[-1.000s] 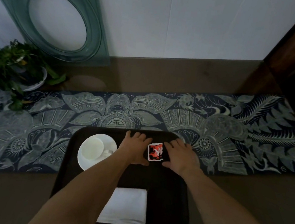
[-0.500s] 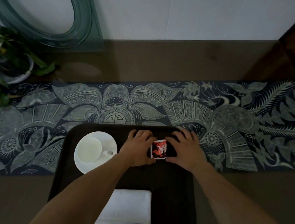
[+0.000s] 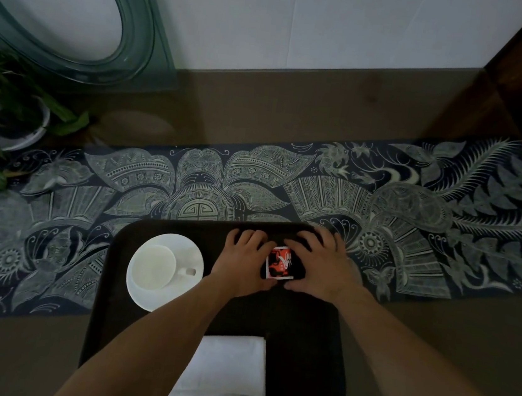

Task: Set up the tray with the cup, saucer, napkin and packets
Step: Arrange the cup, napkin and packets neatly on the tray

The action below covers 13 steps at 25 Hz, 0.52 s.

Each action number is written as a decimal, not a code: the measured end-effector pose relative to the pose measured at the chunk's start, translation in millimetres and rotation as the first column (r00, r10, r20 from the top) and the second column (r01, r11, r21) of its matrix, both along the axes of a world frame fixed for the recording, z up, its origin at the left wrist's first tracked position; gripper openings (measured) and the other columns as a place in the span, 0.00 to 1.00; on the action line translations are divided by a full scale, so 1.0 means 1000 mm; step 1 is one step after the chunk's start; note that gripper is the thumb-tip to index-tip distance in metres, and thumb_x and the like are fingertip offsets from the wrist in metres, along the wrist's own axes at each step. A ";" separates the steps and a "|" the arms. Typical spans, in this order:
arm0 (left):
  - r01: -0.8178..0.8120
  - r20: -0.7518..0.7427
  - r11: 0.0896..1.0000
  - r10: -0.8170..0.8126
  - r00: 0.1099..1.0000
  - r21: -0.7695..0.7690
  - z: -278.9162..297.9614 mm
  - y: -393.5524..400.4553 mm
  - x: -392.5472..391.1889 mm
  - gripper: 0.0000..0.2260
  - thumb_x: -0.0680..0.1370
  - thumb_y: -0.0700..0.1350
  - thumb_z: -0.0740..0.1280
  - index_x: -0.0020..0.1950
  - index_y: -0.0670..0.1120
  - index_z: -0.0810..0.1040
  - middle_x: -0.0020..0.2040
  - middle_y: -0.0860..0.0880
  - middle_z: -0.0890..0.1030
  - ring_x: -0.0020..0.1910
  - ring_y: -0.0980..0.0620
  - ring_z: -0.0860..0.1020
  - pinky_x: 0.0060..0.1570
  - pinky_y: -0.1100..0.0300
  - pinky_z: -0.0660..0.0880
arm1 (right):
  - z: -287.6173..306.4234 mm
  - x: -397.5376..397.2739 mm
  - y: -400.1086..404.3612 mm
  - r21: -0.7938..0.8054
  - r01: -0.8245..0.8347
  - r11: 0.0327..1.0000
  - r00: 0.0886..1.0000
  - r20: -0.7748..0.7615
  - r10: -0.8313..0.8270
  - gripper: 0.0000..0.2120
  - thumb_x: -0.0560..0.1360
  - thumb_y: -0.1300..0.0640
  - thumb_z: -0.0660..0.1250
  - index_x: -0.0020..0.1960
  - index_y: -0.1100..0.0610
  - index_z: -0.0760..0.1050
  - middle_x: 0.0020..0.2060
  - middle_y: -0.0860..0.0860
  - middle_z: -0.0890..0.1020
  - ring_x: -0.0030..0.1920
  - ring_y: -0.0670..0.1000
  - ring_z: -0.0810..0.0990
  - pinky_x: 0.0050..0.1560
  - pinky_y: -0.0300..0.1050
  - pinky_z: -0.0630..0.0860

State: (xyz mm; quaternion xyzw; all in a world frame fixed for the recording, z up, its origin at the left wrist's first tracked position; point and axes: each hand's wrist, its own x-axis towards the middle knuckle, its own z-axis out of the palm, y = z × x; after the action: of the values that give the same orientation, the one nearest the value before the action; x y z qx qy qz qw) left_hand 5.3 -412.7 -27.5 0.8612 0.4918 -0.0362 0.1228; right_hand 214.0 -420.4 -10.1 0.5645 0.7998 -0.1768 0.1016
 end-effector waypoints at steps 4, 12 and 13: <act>0.001 0.006 1.000 0.000 1.000 -0.017 0.002 0.002 0.004 0.34 0.68 0.66 0.66 0.68 0.50 0.69 0.65 0.48 0.69 0.67 0.46 0.65 0.69 0.41 0.56 | 0.003 -0.002 0.006 0.027 -0.038 0.999 0.999 0.020 0.038 0.37 0.67 0.34 0.68 0.72 0.43 0.62 0.72 0.50 0.63 0.75 0.59 0.51 0.73 0.71 0.44; 0.024 0.013 0.999 -0.023 1.000 -0.035 0.002 0.008 0.007 0.33 0.67 0.65 0.67 0.67 0.49 0.70 0.65 0.48 0.69 0.66 0.47 0.65 0.69 0.43 0.57 | 0.006 -0.003 0.004 0.059 -0.037 0.998 0.999 0.010 0.036 0.32 0.69 0.37 0.68 0.70 0.45 0.67 0.70 0.49 0.65 0.75 0.57 0.52 0.74 0.69 0.43; 0.031 0.011 0.999 -0.031 0.999 -0.035 0.002 0.009 0.007 0.33 0.67 0.65 0.67 0.66 0.49 0.70 0.64 0.48 0.69 0.66 0.47 0.65 0.69 0.43 0.57 | 0.006 -0.003 0.004 0.065 -0.045 0.997 0.999 0.010 0.044 0.32 0.69 0.37 0.68 0.69 0.46 0.67 0.71 0.49 0.65 0.75 0.57 0.51 0.74 0.69 0.42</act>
State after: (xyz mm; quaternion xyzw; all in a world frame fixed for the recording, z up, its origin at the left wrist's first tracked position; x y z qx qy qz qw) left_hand 12.0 -403.3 -25.6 0.8666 0.4771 -0.0425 0.1400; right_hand 210.8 -416.3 -4.2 0.5504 0.8170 -0.1459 0.0905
